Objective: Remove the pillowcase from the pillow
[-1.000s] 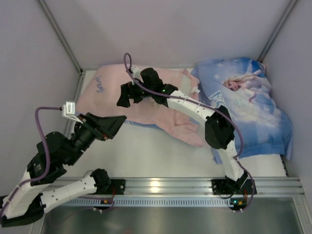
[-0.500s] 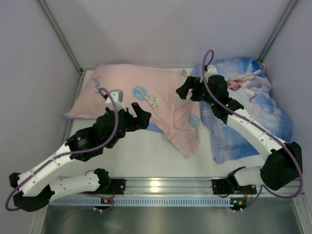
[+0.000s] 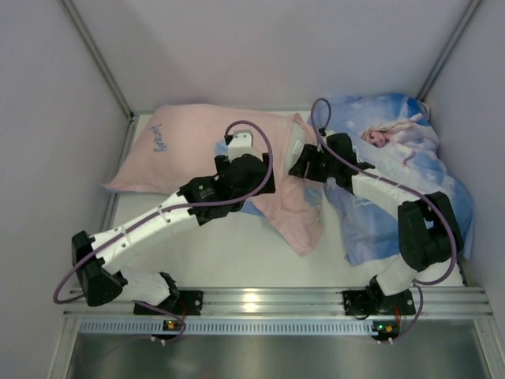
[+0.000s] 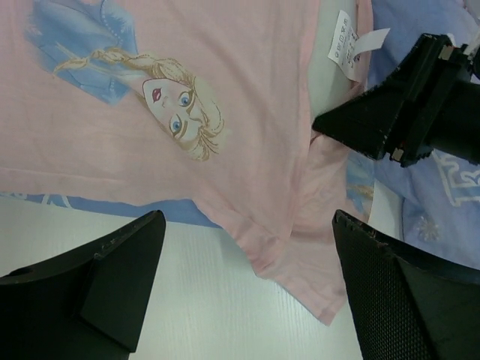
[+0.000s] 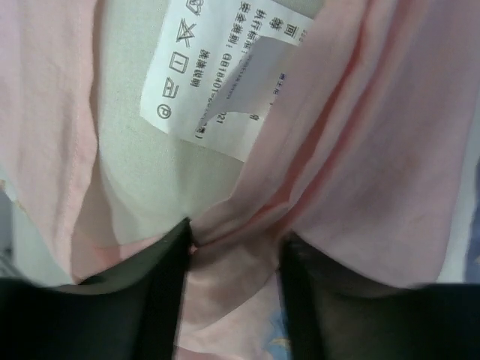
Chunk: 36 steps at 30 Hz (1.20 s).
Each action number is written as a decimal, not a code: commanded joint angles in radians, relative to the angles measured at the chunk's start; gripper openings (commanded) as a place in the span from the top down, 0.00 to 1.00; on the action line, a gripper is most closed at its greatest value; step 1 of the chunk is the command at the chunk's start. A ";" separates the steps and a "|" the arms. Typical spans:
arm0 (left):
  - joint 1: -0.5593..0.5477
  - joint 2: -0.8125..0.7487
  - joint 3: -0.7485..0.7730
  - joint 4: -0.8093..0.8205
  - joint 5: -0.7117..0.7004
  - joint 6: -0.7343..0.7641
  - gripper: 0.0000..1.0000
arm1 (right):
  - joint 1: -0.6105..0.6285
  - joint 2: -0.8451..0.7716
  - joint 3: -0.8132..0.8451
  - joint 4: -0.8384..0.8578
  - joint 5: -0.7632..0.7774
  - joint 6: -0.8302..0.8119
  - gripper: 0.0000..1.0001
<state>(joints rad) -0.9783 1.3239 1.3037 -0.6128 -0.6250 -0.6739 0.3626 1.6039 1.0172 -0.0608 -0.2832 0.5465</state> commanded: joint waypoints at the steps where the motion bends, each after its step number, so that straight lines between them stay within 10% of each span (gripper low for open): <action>1: 0.039 0.076 0.057 0.059 0.013 0.023 0.04 | -0.001 -0.011 -0.015 0.047 -0.054 0.026 0.63; 6: 0.111 0.142 0.095 0.064 0.067 0.043 0.03 | 0.081 -0.183 -0.198 0.047 0.019 0.058 1.00; 22: 0.096 0.078 -0.168 0.074 0.168 -0.044 0.07 | 0.536 -0.588 -0.623 0.139 0.315 0.316 1.00; 28: 0.087 0.015 -0.303 0.070 0.131 -0.032 0.07 | 0.542 -0.682 -0.586 0.014 0.364 0.259 0.40; 36: 0.130 -0.004 -0.467 0.064 0.103 -0.108 0.36 | 0.486 -0.811 -0.352 -0.319 0.634 0.087 0.28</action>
<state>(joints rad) -0.8776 1.3434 0.9169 -0.5079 -0.4911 -0.7479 0.8783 0.8085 0.5541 -0.2516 0.2192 0.7357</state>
